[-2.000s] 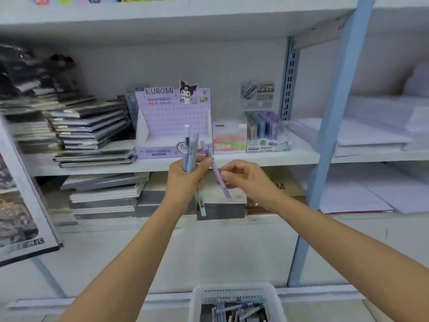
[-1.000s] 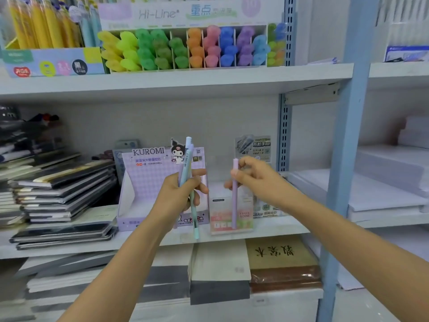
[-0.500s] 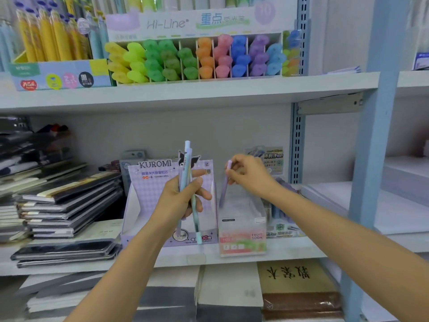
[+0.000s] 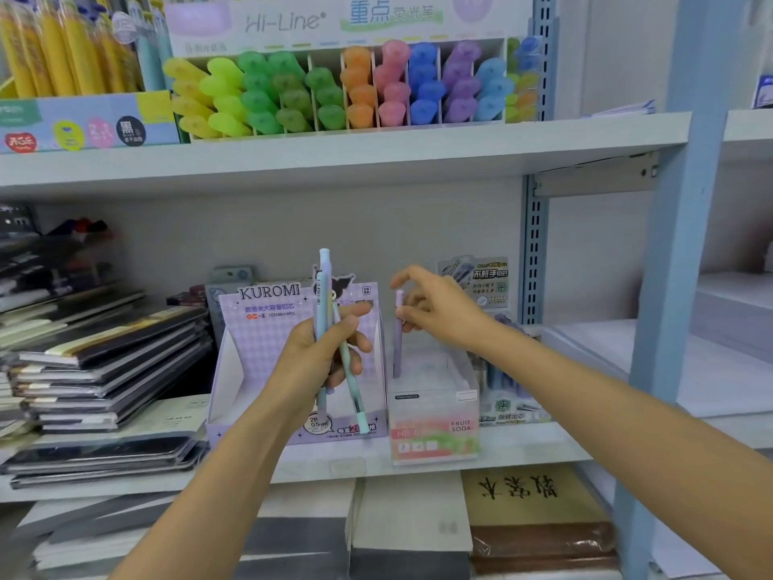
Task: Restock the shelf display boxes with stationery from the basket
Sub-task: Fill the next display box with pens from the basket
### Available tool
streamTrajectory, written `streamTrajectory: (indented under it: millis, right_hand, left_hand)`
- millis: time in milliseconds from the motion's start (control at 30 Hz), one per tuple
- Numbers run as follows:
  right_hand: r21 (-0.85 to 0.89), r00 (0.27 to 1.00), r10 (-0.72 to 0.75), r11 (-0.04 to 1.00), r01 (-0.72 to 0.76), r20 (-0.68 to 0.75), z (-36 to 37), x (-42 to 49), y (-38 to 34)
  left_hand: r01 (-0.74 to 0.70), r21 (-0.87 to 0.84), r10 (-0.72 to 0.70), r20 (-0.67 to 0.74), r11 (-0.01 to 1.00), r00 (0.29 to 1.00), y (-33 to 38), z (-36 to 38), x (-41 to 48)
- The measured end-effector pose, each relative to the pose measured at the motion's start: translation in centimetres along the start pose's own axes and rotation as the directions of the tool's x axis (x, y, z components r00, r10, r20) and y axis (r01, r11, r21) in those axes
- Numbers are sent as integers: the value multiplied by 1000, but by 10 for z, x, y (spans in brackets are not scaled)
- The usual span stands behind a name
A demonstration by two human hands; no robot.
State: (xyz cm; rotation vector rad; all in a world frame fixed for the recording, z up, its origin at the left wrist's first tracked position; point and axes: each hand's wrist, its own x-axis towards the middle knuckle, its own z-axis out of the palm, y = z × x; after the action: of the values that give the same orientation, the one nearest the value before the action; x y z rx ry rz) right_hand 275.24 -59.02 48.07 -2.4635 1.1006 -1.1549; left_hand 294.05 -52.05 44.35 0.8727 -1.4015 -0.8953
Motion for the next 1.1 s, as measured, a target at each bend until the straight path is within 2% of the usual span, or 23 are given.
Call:
streamTrajectory:
  millis: [200, 300, 400, 467, 533, 600, 667, 767, 867, 1000, 1100]
  right_hand:
    - [-134, 989, -58, 990, 40, -132, 4, 5, 1]
    - [-246, 996, -58, 969, 38, -74, 7, 4, 3]
    - [-266, 997, -47, 964, 29, -63, 3, 1, -1]
    - [-161, 989, -63, 986, 41, -135, -2, -4, -8]
    - [96, 987, -35, 994, 51, -155, -7, -14, -17]
    - [320, 998, -11, 947, 29, -57, -11, -28, -27]
    - [430, 996, -13, 903, -24, 83, -13, -39, -34]
    - [436, 971, -39, 897, -70, 236, -14, -51, -42]
    - [409, 963, -63, 911, -52, 262, -13, -57, -47]
    - [422, 985, -34, 905, -41, 170, -25, -62, -49]
    - [496, 999, 23, 867, -39, 37, -38, -64, -48]
  left_hand:
    - [23, -7, -23, 3, 1000, 1000, 1, -4, 1]
    - [13, -1, -13, 13, 1000, 1000, 2, -7, 0]
    - [9, 10, -9, 22, 1000, 1000, 5, -5, -4]
    - [4, 2, -4, 24, 1000, 1000, 9, -2, -7]
    - [-9, -3, 9, 10, 1000, 1000, 14, 1, -8]
    - [-28, -18, 27, -33, 999, 999, 19, 6, -8]
    - [-48, -51, 43, -93, 998, 995, 25, 11, -7]
    - [-103, -104, 85, -163, 989, 983, 35, 19, -7]
    - [-164, -135, 136, -195, 977, 971, 45, 24, -8]
    - [-183, -127, 143, -276, 975, 950, 53, 22, -10]
    - [-86, -95, 52, -315, 992, 948, 53, 19, -16]
